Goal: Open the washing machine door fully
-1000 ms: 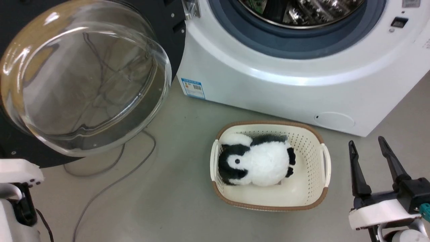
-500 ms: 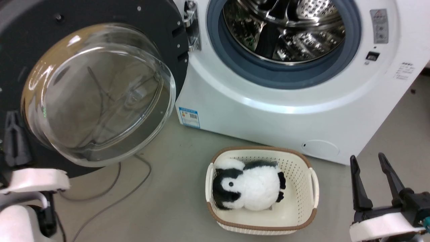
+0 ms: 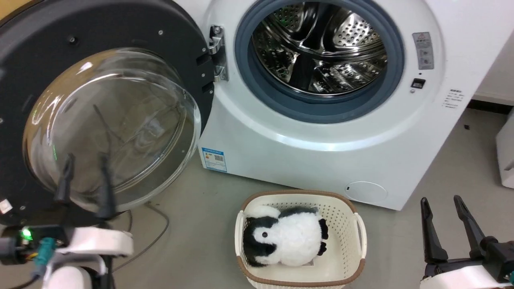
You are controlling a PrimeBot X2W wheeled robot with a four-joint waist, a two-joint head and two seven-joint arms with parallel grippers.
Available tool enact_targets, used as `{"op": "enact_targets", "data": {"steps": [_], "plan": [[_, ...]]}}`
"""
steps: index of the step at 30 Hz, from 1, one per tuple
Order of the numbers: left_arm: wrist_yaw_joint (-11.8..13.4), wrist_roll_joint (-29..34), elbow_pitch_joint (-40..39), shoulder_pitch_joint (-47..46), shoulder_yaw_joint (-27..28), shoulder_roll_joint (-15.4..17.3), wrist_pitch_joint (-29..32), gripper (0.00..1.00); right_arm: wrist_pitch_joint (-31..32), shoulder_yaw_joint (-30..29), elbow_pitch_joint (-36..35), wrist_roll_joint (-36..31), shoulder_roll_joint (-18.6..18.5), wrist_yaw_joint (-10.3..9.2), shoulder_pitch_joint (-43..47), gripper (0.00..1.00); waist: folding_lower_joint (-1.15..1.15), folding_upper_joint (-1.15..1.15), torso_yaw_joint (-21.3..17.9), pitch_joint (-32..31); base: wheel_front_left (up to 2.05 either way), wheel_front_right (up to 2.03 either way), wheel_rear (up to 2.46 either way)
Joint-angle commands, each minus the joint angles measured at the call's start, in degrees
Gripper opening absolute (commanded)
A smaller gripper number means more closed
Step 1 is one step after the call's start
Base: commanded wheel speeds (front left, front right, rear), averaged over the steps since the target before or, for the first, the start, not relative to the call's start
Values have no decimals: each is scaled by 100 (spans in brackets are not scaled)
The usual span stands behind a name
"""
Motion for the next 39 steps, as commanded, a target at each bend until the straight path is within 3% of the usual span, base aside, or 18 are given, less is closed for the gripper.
{"op": "enact_targets", "data": {"steps": [1,18,31,32,39], "plan": [[-38,-13,-17,130,-99,-40,-7,100,-25,6,-34,21,20,3,76,100,1,0,-77,-38,0,0,0],[-142,-228,167,620,-712,-233,-7,100,-25,89,-148,9,20,3,188,100,1,0,-701,-167,0,0,0],[-66,-263,318,941,-723,-279,-7,100,-25,166,-132,73,20,3,328,100,1,0,-1121,-216,0,0,0],[-63,-261,335,901,-739,-282,0,0,2,175,-115,51,1,-1,269,0,1,0,-1140,-216,0,0,0],[-44,-253,316,899,-768,-288,45,0,46,189,-121,36,1,-1,250,0,1,0,-1157,-212,0,0,0]]}}
